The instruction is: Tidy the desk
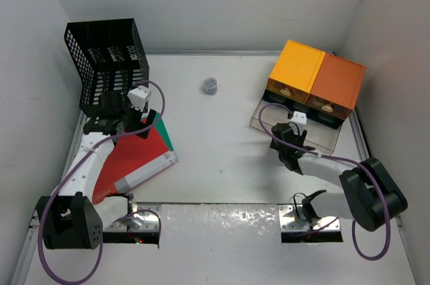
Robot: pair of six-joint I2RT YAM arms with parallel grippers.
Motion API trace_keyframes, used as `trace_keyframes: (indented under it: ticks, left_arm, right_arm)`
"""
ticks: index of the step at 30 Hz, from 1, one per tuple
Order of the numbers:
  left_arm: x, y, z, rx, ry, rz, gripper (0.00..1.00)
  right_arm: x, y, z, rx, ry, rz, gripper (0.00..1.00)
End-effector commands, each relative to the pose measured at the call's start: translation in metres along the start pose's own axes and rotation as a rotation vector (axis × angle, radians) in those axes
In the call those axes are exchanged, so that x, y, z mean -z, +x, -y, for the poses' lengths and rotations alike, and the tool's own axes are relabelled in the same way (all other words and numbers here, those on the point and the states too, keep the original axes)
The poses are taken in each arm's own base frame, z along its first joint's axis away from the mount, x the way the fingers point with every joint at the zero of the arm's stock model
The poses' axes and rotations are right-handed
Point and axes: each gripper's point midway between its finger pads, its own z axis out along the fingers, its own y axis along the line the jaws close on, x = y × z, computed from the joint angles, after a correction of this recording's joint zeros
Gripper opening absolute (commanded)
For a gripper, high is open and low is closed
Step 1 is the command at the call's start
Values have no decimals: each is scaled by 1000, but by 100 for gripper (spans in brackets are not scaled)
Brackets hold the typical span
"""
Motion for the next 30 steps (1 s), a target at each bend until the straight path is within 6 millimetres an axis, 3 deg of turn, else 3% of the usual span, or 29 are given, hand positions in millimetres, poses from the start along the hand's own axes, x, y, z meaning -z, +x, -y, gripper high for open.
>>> trace_keyframes:
  ticks: [1, 3, 4, 5, 7, 8, 10, 11, 13, 14, 16, 17, 19, 20, 22, 25, 28, 30]
  left_arm:
    - [3, -2, -4, -11, -14, 22, 100]
    - [2, 0, -2, -14, -8, 18, 100]
    - [1, -2, -2, -21, -4, 25, 100]
    - [0, -6, -4, -28, 1, 29, 100]
    - [-2, -19, -2, -39, 38, 47, 100]
    - [-6, -39, -3, -42, 59, 59, 100]
    - [-11, -58, -1, -52, 88, 30, 100]
    - [-22, -85, -1, -80, 101, 34, 100]
    - [-37, -113, 19, -157, 116, 32, 100]
    - [-53, -138, 37, -210, 139, 42, 100]
    - [-72, -162, 53, -243, 174, 71, 100]
    - [-93, -178, 66, -252, 214, 78, 99]
    - [-115, -191, 78, -242, 250, 73, 100]
    - [-137, -206, 85, -239, 276, 77, 100]
    - [-159, -211, 94, -217, 300, 34, 100]
    - [-213, -238, 106, -188, 282, 44, 100]
    - [-238, -246, 120, -194, 261, 71, 99]
    - [-241, -246, 128, -198, 278, 92, 100]
  right_arm:
    - [10, -3, -23, 22, -117, -14, 68]
    - [15, -5, -29, 37, -156, -17, 72]
    - [20, -12, -34, 46, -179, 2, 78]
    - [22, -14, -37, 49, -193, 7, 91]
    - [27, -18, -41, 60, -221, 11, 98]
    - [32, -20, -44, 62, -248, 7, 99]
    - [38, -28, -51, 74, -284, 11, 99]
    - [42, -33, -53, 74, -301, 18, 99]
    - [50, -40, -58, 94, -341, 22, 99]
    - [53, -38, -59, 107, -355, 8, 99]
    - [61, -47, -60, 128, -378, 21, 99]
    - [63, -48, -58, 137, -380, 19, 99]
    - [70, -55, -58, 137, -397, 44, 99]
    - [71, -56, -57, 139, -399, 47, 99]
    - [74, -60, -56, 138, -408, 63, 99]
    - [73, -59, -52, 157, -394, 61, 99]
    - [70, -58, -49, 193, -366, 44, 99]
    - [71, -60, -49, 209, -365, 36, 99]
